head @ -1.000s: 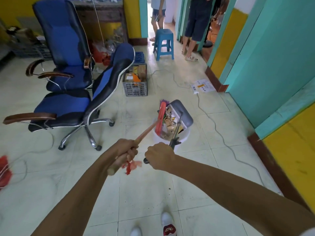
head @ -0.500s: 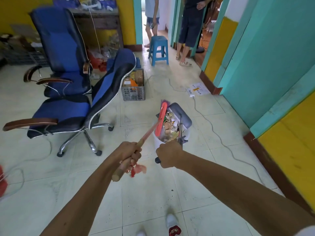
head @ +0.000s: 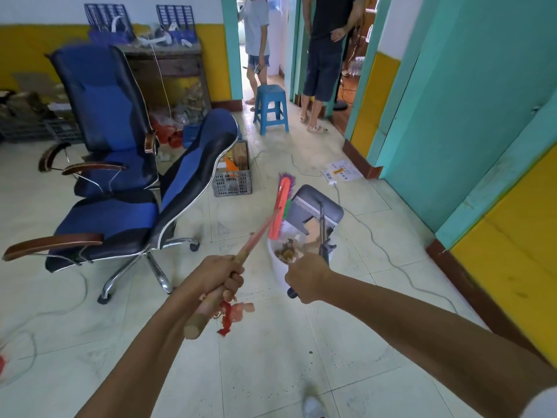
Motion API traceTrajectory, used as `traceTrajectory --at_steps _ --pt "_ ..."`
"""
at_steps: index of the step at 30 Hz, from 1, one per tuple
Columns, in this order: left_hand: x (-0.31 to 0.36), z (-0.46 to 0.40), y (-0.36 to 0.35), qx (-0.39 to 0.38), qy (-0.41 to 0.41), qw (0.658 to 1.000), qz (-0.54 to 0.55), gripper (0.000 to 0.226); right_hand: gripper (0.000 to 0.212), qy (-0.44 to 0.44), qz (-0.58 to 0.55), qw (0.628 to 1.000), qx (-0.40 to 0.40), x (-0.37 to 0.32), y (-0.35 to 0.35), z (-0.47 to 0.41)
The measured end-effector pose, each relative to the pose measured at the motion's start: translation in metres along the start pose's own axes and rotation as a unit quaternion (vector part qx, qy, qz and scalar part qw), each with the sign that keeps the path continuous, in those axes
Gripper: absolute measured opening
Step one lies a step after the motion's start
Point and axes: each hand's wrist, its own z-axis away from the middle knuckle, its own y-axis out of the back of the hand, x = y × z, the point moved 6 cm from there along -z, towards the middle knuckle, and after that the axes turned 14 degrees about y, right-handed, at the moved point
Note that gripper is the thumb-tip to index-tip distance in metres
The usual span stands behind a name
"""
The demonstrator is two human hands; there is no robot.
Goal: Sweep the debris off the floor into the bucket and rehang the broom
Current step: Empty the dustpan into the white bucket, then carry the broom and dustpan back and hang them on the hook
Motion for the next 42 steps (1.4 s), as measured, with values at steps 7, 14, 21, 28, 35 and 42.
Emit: traceTrajectory --at_steps 7,14,21,28,35,42 --pt "0.005 -0.009 -0.019 0.009 -0.003 1.000 -0.011 0.019 0.016 -0.007 -0.033 0.999 0.001 -0.008 -0.002 0.007" --pt "0.013 -0.010 -0.027 0.005 0.004 1.000 -0.011 0.021 0.034 -0.092 -0.158 0.976 0.118 0.048 0.024 0.010" --pt "0.073 0.005 -0.055 0.018 0.006 0.997 -0.078 0.017 0.025 -0.308 -0.454 0.779 0.303 0.181 0.058 0.053" --pt "0.164 0.008 -0.117 -0.022 -0.112 0.986 -0.120 0.030 0.034 -0.301 -0.691 0.499 0.428 0.254 0.045 0.087" --pt "0.258 0.021 -0.157 -0.066 -0.293 0.941 -0.155 0.031 0.026 -0.071 -0.812 0.177 0.552 0.307 0.067 0.120" --pt "0.343 0.068 -0.169 0.179 -0.483 0.750 -0.416 0.013 0.041 -0.120 -0.695 0.137 0.696 0.342 0.062 0.153"
